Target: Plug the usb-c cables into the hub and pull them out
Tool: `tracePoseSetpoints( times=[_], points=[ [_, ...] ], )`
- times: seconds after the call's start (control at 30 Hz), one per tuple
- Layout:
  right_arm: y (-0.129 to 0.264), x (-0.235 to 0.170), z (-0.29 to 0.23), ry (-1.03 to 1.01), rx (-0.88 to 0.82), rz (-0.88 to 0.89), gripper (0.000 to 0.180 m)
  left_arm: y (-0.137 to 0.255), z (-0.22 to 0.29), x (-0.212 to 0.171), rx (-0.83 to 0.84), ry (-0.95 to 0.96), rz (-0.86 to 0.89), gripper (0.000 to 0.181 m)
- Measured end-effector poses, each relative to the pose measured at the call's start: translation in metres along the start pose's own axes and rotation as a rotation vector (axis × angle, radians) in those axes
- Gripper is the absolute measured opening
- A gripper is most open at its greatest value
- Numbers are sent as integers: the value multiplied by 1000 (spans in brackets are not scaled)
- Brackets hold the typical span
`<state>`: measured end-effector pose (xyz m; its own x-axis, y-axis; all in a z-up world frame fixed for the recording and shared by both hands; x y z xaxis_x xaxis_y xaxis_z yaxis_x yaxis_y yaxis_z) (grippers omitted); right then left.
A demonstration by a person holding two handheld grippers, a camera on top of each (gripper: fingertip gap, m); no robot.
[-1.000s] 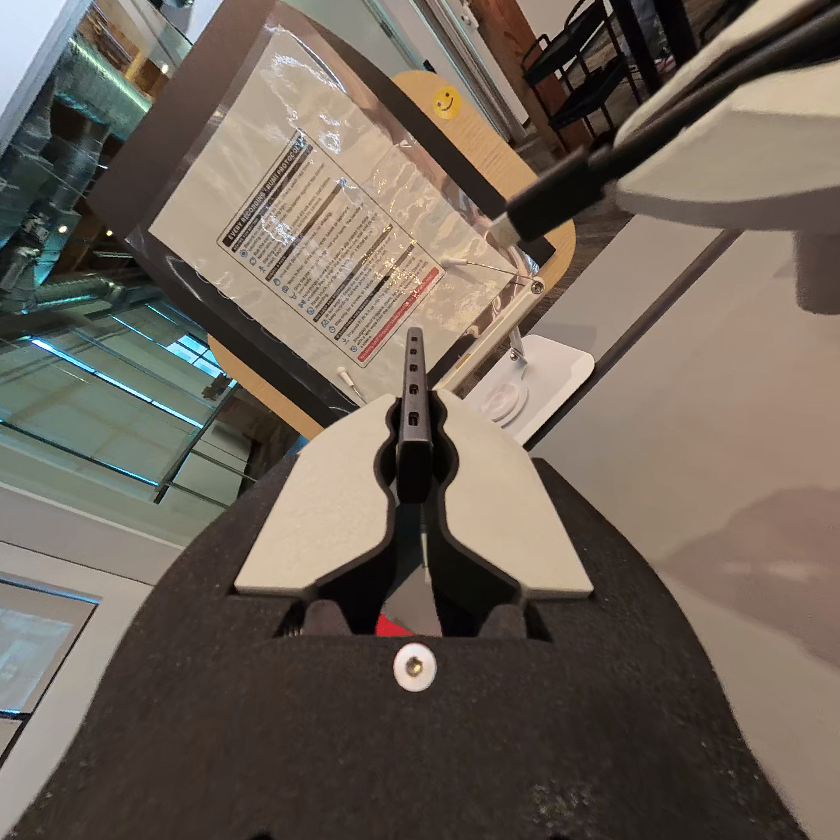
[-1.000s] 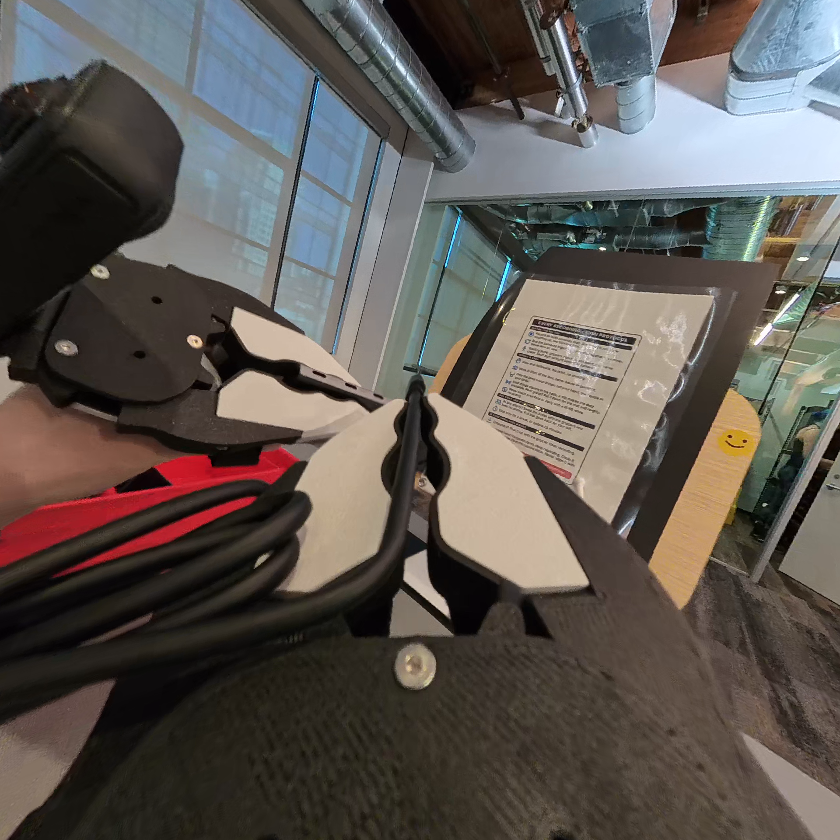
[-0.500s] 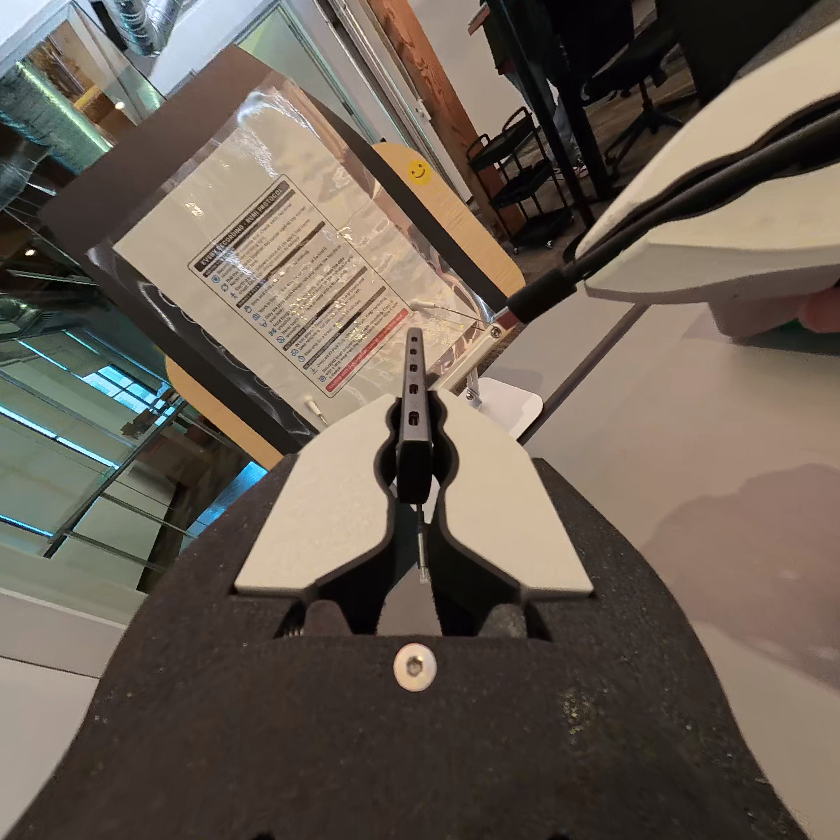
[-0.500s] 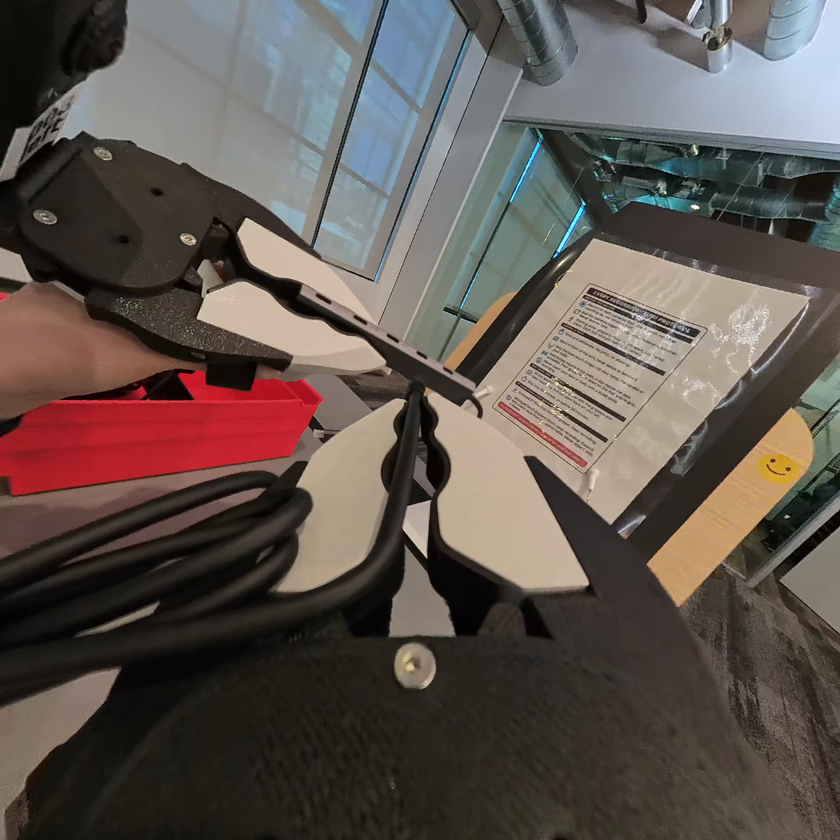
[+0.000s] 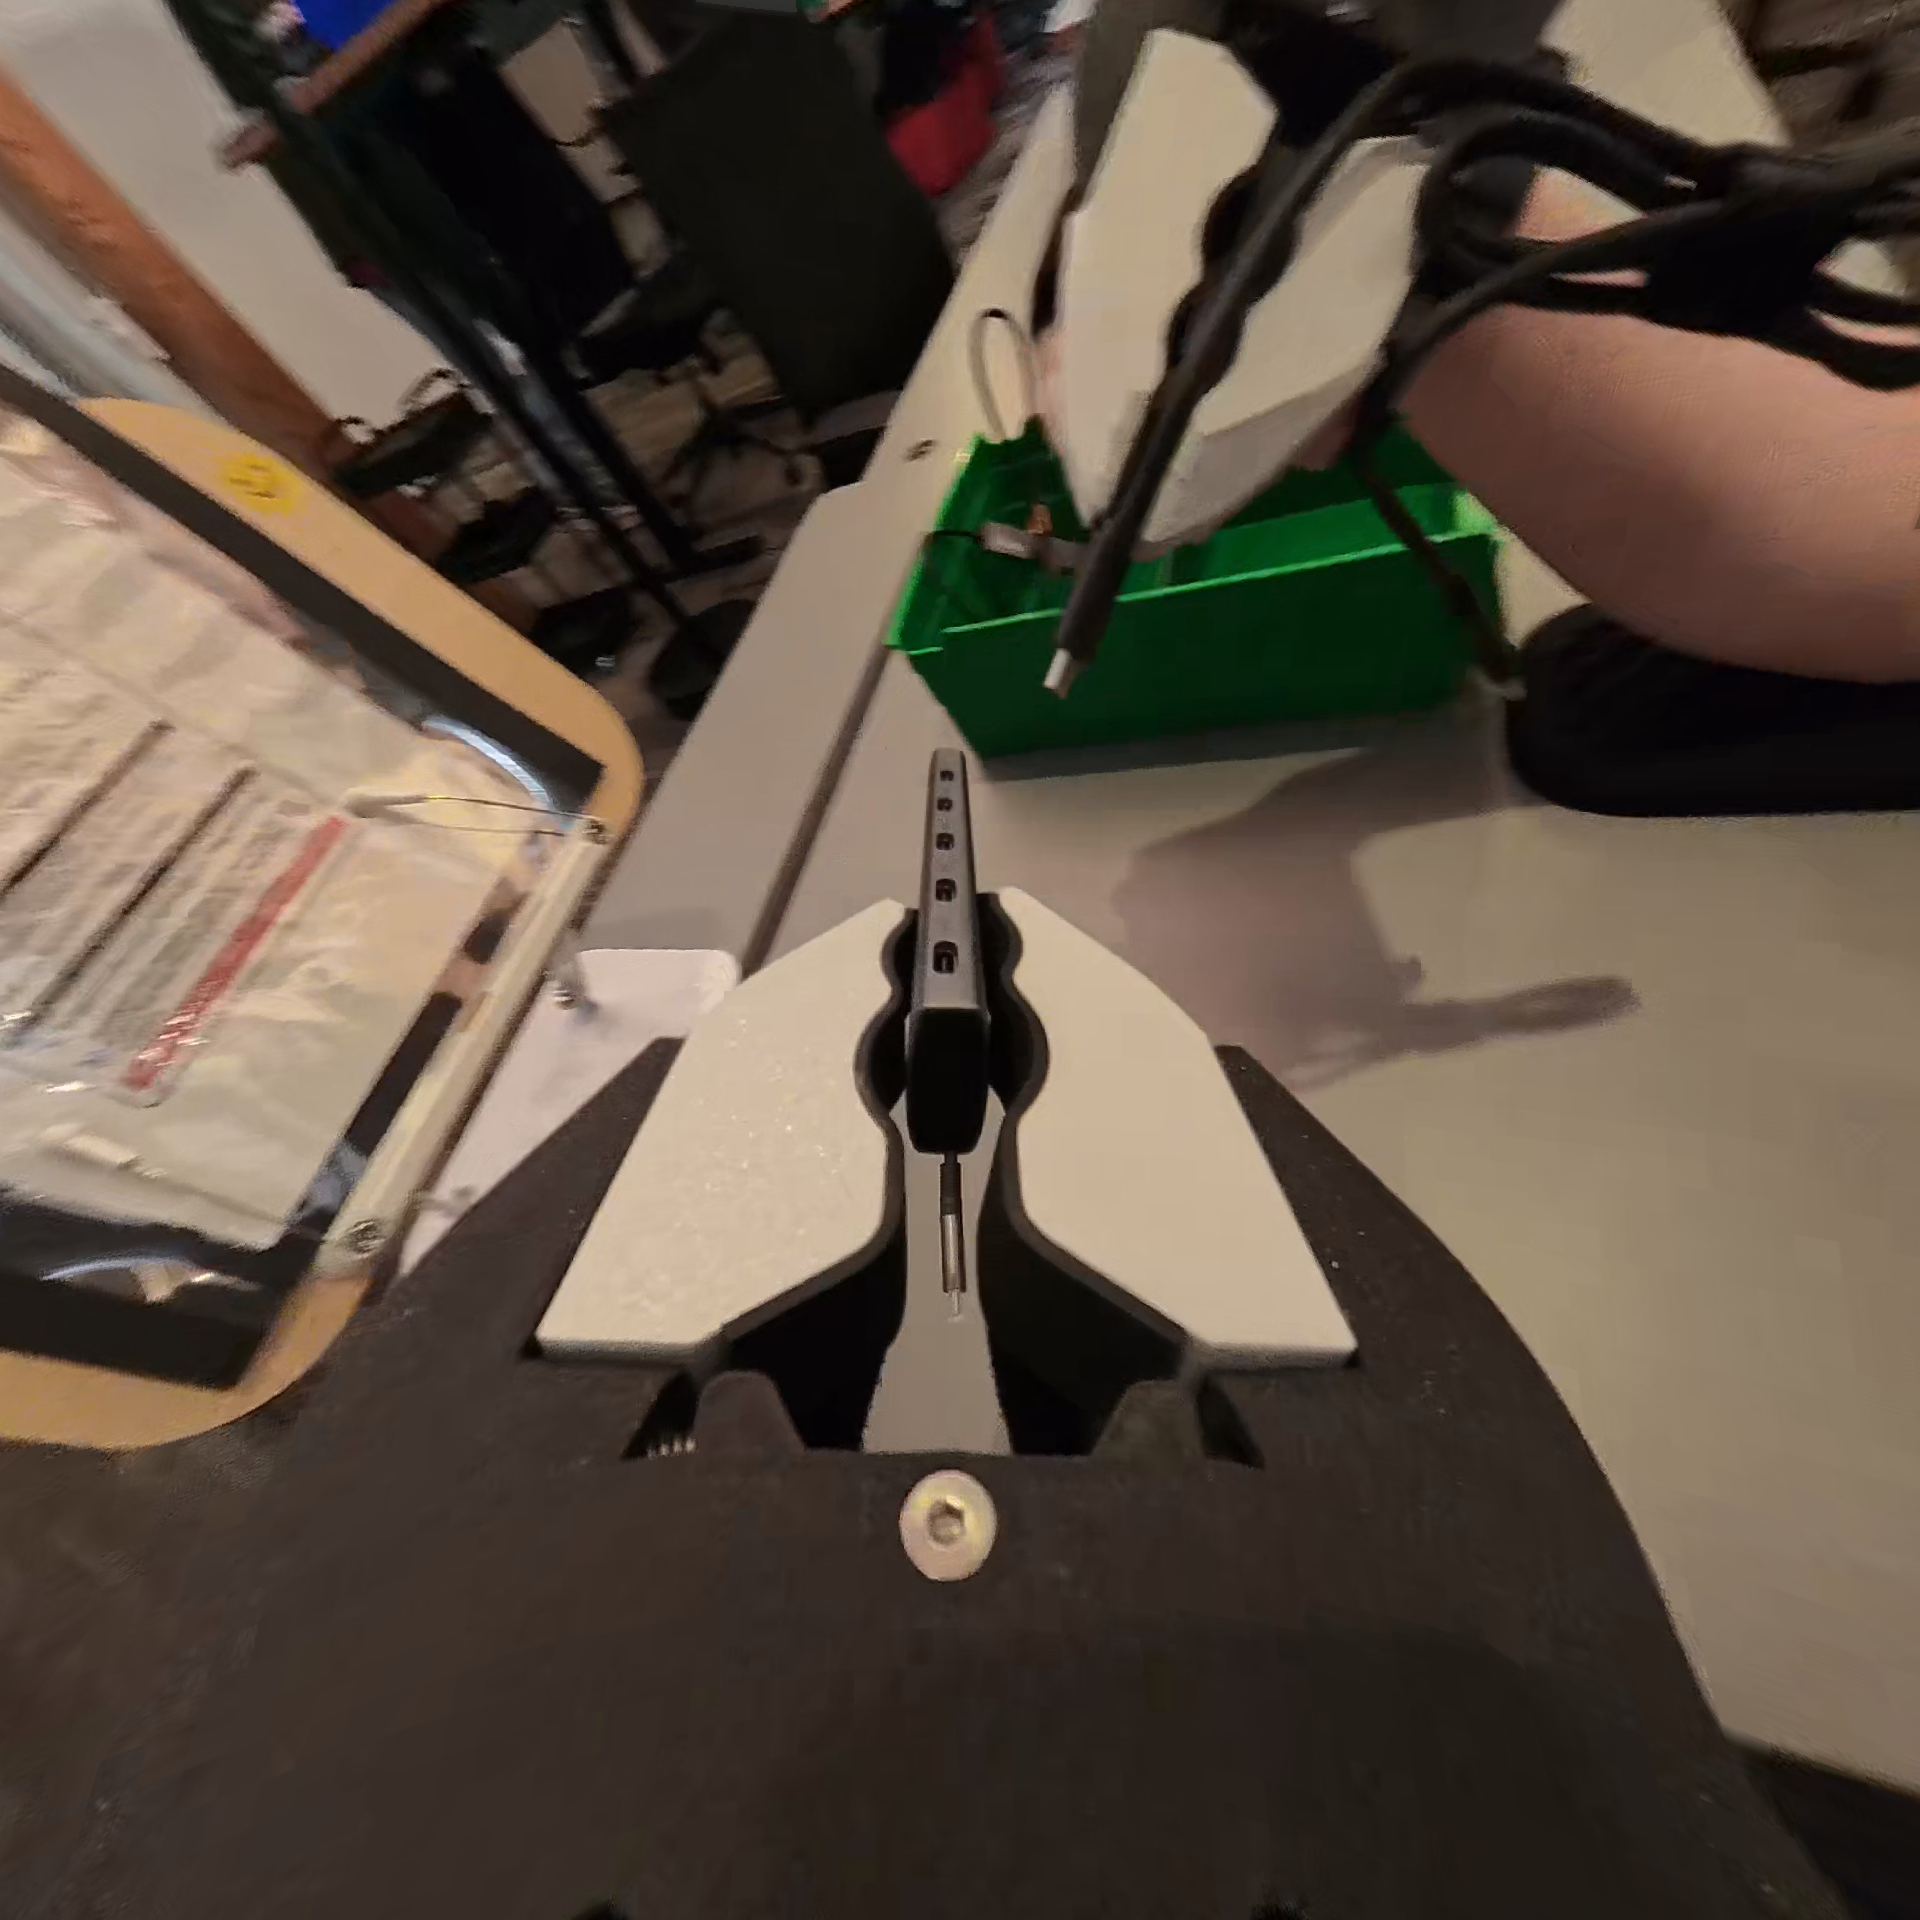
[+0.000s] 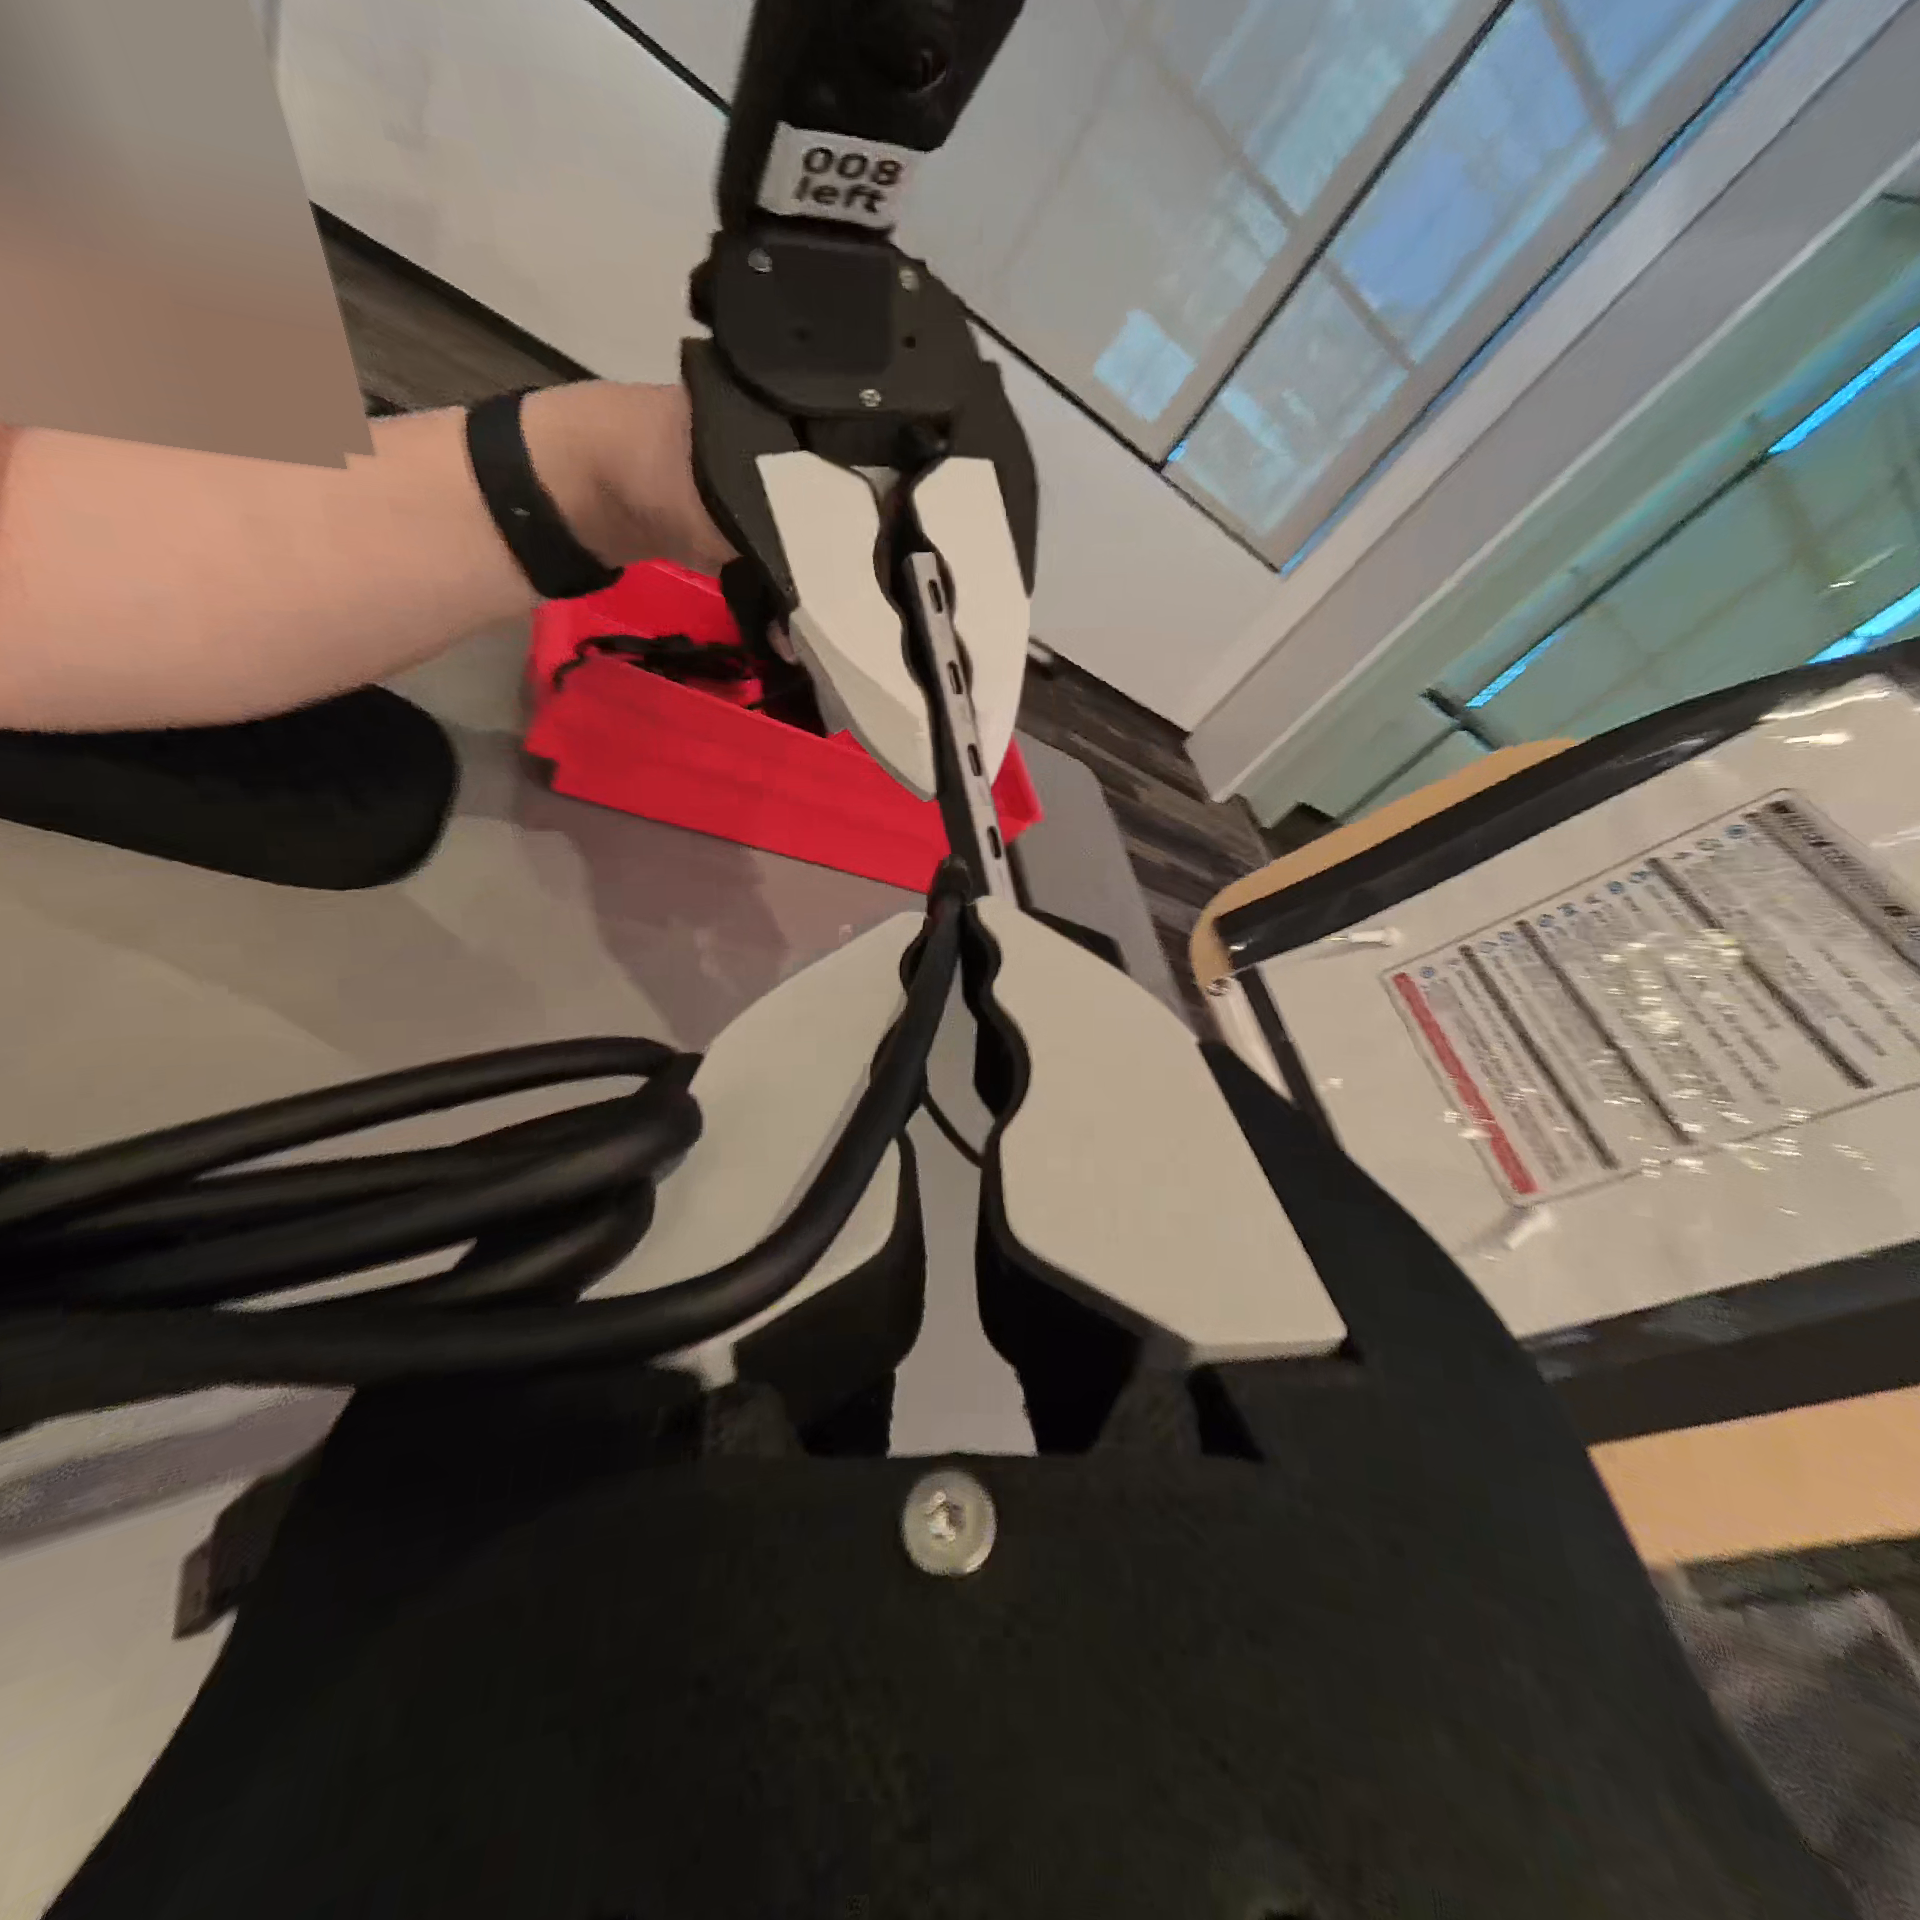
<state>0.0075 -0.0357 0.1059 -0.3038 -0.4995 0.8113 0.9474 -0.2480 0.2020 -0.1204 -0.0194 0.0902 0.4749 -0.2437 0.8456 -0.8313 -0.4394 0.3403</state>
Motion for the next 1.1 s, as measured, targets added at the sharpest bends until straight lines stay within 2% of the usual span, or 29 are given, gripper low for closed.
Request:
tracePoseSetpoints(
  times=[0.03, 0.17, 0.33, 0.5, 1.1],
  points=[
    [0, -2, -2, -25, 35, 3, 4, 3, 5, -1, -51, -1, -8, 9],
    [-5, -15, -10, -83, 138, -57, 4, 8, 20, -9, -169, -27, -57, 9],
    [-20, -12, -26, -89, 240, -79, 4, 2, 38, -21, -325, -33, -140, 9],
    [-31, -13, -36, -85, 280, -118, 5, -5, 46, -34, -421, 13, -228, 9],
    [-41, -15, -38, -136, 303, -112, 5, -11, 48, -35, -452, 17, -226, 9]
  ],
)
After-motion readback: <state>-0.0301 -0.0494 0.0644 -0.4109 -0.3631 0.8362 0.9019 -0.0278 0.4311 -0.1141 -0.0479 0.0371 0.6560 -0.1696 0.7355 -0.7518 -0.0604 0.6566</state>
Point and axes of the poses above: each gripper's, where its closed fingertips meet, y back along the fingers, x out of its top, z = x × y across the jaws, the point moved 4 cm from there along y, back along the fingers, and after that the axes turned 3 degrees about x, right-handed, at the moved point
